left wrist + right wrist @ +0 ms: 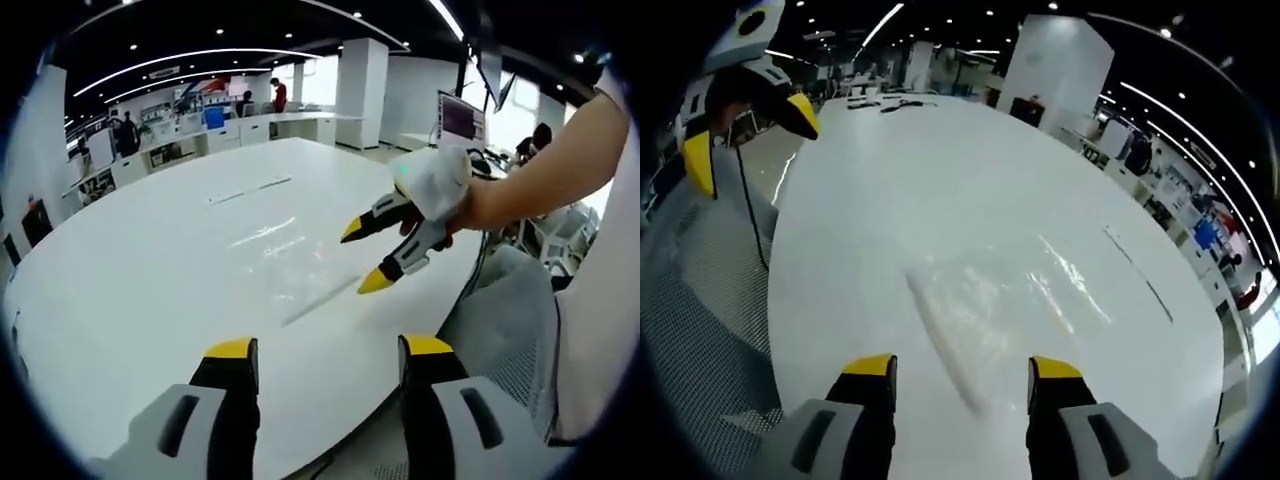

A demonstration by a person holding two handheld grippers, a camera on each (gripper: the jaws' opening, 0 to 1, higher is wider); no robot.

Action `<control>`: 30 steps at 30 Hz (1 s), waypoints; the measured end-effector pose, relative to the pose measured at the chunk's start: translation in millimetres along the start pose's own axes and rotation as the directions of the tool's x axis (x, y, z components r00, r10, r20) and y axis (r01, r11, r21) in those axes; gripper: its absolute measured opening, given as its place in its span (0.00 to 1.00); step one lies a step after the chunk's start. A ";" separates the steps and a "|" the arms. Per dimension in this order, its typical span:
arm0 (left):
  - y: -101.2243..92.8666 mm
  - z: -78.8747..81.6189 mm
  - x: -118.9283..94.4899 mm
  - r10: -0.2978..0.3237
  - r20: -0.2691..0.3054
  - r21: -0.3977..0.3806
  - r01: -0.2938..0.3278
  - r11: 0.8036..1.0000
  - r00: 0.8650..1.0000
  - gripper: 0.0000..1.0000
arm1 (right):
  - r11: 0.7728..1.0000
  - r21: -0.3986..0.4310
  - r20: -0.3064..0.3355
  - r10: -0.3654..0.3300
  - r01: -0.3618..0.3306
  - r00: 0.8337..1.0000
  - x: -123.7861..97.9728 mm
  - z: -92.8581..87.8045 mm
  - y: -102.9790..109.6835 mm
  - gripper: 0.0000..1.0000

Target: Arrange the food packaging bags into a neat stack by flattening each bag and aligning their edges.

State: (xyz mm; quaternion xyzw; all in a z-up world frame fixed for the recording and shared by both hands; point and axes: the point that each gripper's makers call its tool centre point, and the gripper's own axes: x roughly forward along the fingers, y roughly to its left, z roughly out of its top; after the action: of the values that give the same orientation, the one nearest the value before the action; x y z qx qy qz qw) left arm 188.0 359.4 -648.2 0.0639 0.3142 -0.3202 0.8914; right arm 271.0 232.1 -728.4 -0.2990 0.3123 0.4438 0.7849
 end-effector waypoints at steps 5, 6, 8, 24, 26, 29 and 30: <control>1.0 -6.1 2.8 0.008 -0.003 -0.015 -0.008 1.000 1.000 0.59 | 0.999 0.053 0.029 -0.007 0.006 1.000 -4.9 -2.7 3.2 0.59; 0.7 -7.6 3.8 0.010 -0.003 -0.017 -0.010 1.000 1.000 0.60 | 0.998 0.058 0.031 -0.009 0.007 0.999 -5.9 -3.0 3.8 0.60; -0.6 -8.6 4.8 0.010 -0.002 -0.018 -0.010 1.000 1.000 0.61 | 0.997 0.076 0.044 -0.014 0.011 0.999 -8.9 -2.2 4.9 0.62; 0.0 -23.2 14.4 0.007 -0.018 -0.042 -0.008 0.999 1.000 0.65 | 0.984 0.174 0.073 -0.059 0.046 0.996 -29.2 -9.2 10.4 0.72; -0.3 -24.0 15.1 0.005 -0.018 -0.046 -0.005 0.999 1.000 0.66 | 0.982 0.185 0.077 -0.061 0.046 0.995 -31.1 -9.7 11.4 0.73; -1.7 -24.5 15.8 0.003 -0.020 -0.041 -0.004 0.999 1.000 0.68 | 0.976 0.214 0.095 -0.071 0.050 0.993 -35.4 -8.4 13.1 0.76; -2.2 -24.7 15.7 0.001 -0.020 -0.041 -0.002 0.999 1.000 0.68 | 0.974 0.220 0.095 -0.074 0.052 0.993 -36.0 -9.5 13.1 0.76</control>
State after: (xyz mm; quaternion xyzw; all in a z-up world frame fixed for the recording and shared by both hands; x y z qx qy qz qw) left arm 183.3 357.1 -677.0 0.0494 0.3296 -0.3122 0.8896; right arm 242.5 212.3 -709.7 -0.1981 0.3084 0.3967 0.8416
